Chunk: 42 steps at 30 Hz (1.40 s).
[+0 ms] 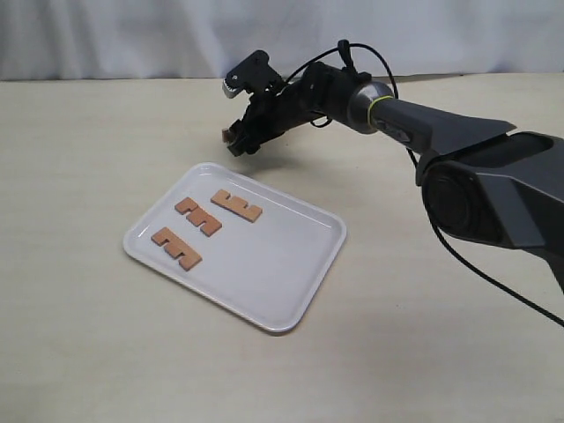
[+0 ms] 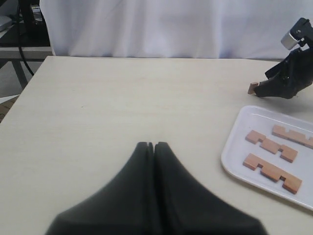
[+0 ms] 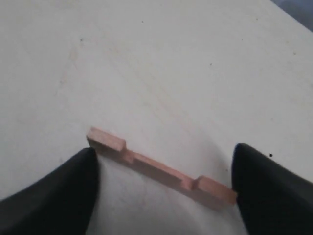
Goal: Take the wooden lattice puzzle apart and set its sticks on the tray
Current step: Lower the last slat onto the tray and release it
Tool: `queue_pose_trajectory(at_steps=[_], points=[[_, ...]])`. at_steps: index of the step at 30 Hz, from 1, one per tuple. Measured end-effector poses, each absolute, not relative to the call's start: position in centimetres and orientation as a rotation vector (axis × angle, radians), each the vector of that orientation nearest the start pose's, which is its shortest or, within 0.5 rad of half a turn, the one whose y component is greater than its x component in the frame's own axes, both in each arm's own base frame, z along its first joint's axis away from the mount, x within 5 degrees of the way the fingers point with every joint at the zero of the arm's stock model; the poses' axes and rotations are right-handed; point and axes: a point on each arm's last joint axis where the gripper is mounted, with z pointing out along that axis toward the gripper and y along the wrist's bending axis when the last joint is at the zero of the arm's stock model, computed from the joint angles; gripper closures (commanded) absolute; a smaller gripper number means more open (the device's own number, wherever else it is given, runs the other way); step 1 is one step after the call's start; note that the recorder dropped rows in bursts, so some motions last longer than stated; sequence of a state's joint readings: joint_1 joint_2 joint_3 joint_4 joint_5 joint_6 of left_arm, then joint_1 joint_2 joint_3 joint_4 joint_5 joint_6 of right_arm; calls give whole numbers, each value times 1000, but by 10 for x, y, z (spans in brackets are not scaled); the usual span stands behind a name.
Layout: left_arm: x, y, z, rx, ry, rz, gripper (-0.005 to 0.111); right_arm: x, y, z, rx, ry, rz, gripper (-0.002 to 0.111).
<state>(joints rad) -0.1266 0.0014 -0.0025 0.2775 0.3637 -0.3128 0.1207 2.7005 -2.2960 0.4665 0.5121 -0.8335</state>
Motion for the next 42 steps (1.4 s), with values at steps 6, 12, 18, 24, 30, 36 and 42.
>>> queue_pose_trajectory(at_steps=[6,12,18,24,30,36,42], points=[[54,2,182,-1,1832,-37,107,571,91,87,-778,2223,114,104],[54,2,182,-1,1832,-37,107,566,92,92,-873,2243,132,104],[54,2,182,-1,1832,-37,107,551,91,131,-908,2340,244,104],[54,2,182,-1,1832,-37,107,526,90,159,-883,2484,604,104],[54,2,182,-1,1832,-37,107,494,90,181,-851,2556,678,104],[54,2,182,-1,1832,-37,107,426,98,181,-740,2460,880,104],[54,2,182,-1,1832,-37,107,383,123,150,-732,2535,1069,104]])
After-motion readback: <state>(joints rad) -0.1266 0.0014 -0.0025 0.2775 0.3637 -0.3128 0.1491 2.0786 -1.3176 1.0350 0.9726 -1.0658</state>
